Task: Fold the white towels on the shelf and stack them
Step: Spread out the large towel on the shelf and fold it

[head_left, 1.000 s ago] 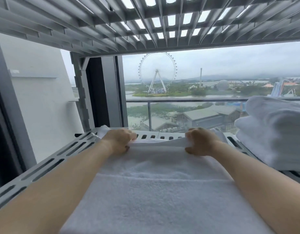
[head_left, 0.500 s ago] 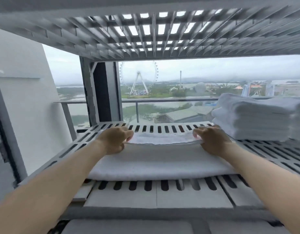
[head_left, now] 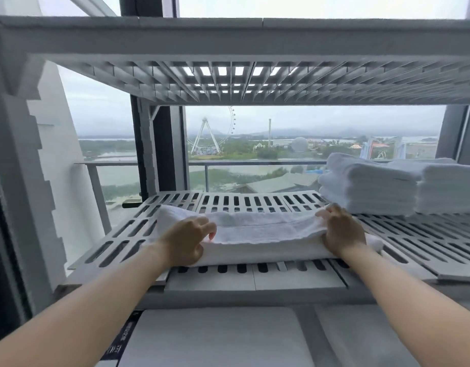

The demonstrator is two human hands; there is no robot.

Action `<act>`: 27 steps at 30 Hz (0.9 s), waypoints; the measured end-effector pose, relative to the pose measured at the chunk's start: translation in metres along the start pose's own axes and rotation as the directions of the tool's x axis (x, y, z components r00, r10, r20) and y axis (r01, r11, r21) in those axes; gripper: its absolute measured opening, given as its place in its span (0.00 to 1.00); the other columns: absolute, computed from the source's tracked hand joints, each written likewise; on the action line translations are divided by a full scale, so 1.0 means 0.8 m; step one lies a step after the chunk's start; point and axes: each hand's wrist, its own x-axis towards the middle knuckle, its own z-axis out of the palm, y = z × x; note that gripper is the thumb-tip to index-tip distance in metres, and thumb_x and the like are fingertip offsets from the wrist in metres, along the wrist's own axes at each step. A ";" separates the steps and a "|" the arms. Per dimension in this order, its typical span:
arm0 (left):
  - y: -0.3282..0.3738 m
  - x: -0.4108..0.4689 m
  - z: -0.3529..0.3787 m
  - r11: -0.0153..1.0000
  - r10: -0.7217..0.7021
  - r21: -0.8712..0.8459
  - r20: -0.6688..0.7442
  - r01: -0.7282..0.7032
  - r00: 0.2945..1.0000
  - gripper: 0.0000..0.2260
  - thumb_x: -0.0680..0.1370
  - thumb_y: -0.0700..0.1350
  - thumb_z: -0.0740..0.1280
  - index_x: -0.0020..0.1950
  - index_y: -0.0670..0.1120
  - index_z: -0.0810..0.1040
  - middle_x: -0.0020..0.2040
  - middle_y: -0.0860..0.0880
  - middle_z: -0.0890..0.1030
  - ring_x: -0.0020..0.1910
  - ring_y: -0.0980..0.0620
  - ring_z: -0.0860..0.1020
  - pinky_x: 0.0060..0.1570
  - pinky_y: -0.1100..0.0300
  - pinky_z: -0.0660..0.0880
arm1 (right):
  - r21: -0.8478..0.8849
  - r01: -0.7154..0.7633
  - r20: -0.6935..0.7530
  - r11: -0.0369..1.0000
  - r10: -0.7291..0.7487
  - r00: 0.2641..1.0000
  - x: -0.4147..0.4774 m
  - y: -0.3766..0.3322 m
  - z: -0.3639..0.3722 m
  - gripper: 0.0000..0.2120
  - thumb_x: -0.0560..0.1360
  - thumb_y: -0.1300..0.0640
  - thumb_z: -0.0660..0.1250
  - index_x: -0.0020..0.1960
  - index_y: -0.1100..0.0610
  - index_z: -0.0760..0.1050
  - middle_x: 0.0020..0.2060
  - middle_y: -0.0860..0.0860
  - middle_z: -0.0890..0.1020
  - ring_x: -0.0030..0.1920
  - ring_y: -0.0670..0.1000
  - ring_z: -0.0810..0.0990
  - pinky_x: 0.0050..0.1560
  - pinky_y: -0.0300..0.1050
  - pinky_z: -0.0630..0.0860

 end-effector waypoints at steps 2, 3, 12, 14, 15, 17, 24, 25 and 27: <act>0.002 0.001 0.000 0.999 -0.037 0.021 -0.009 0.037 0.999 0.15 0.73 0.36 0.61 0.57 0.48 0.71 0.55 0.51 0.74 0.55 0.54 0.73 0.52 0.69 0.67 | 0.049 -0.085 0.007 0.995 0.085 0.996 0.001 0.002 -0.002 0.21 0.73 0.65 0.56 0.64 0.53 0.71 0.64 0.55 0.72 0.62 0.58 0.73 0.61 0.52 0.71; 0.002 0.004 0.001 0.997 -0.063 0.040 -0.008 0.063 0.998 0.16 0.73 0.36 0.61 0.59 0.49 0.71 0.58 0.51 0.73 0.59 0.53 0.72 0.56 0.67 0.69 | 0.057 -0.118 0.002 0.991 0.119 0.993 0.001 0.002 -0.002 0.21 0.74 0.65 0.54 0.64 0.53 0.71 0.64 0.56 0.74 0.61 0.58 0.74 0.61 0.51 0.71; 0.008 0.021 0.003 0.970 -0.176 0.178 0.039 0.166 0.984 0.30 0.76 0.35 0.55 0.69 0.65 0.63 0.69 0.61 0.69 0.67 0.60 0.69 0.54 0.69 0.70 | -0.171 0.114 -0.154 0.979 -0.141 0.978 0.008 0.019 -0.012 0.16 0.71 0.65 0.56 0.49 0.54 0.80 0.48 0.50 0.82 0.50 0.54 0.78 0.51 0.47 0.73; 0.023 0.037 0.008 0.987 -0.155 0.075 0.142 0.145 0.978 0.29 0.75 0.37 0.58 0.70 0.63 0.63 0.70 0.60 0.68 0.69 0.59 0.67 0.61 0.65 0.71 | -0.121 0.175 -0.040 0.977 -0.181 0.983 0.006 0.024 -0.007 0.15 0.71 0.60 0.56 0.51 0.52 0.79 0.49 0.50 0.81 0.52 0.54 0.77 0.51 0.47 0.74; 0.034 0.048 0.012 0.989 -0.147 0.031 0.174 0.144 0.974 0.28 0.75 0.38 0.59 0.71 0.62 0.63 0.71 0.59 0.68 0.69 0.58 0.68 0.61 0.63 0.73 | -0.066 0.168 -0.001 0.984 -0.168 0.986 0.006 0.028 -0.004 0.15 0.71 0.57 0.57 0.53 0.52 0.78 0.51 0.50 0.80 0.54 0.54 0.77 0.52 0.47 0.75; 0.059 0.074 0.021 0.990 -0.133 -0.017 0.178 0.138 0.975 0.28 0.74 0.41 0.60 0.72 0.60 0.62 0.71 0.58 0.68 0.68 0.56 0.69 0.60 0.60 0.74 | 0.067 0.118 0.015 0.991 -0.119 0.993 0.009 0.037 -0.004 0.18 0.71 0.53 0.61 0.60 0.50 0.73 0.54 0.50 0.80 0.55 0.54 0.77 0.54 0.48 0.74; 0.139 0.155 0.051 0.993 -0.071 -0.091 0.070 0.078 0.995 0.26 0.75 0.45 0.62 0.73 0.55 0.63 0.69 0.54 0.70 0.65 0.54 0.72 0.60 0.57 0.74 | 0.223 0.190 -0.058 0.956 -0.182 0.982 0.007 0.082 -0.007 0.16 0.69 0.66 0.65 0.53 0.51 0.78 0.51 0.50 0.83 0.51 0.51 0.81 0.51 0.40 0.75; 0.147 0.162 0.054 0.992 -0.076 -0.101 0.048 0.080 0.996 0.26 0.75 0.46 0.62 0.73 0.55 0.63 0.69 0.54 0.71 0.65 0.53 0.72 0.60 0.57 0.74 | 0.247 0.220 -0.052 0.944 -0.214 0.975 0.007 0.087 -0.008 0.19 0.68 0.68 0.63 0.54 0.52 0.79 0.52 0.49 0.83 0.53 0.50 0.81 0.55 0.37 0.74; 0.159 0.175 0.060 0.991 -0.076 -0.110 -0.002 0.075 0.997 0.24 0.76 0.46 0.63 0.72 0.54 0.65 0.68 0.53 0.72 0.63 0.53 0.74 0.59 0.57 0.75 | 0.293 0.260 -0.063 0.920 -0.253 0.965 0.009 0.098 -0.010 0.21 0.68 0.71 0.62 0.54 0.54 0.80 0.55 0.50 0.83 0.56 0.49 0.80 0.58 0.33 0.70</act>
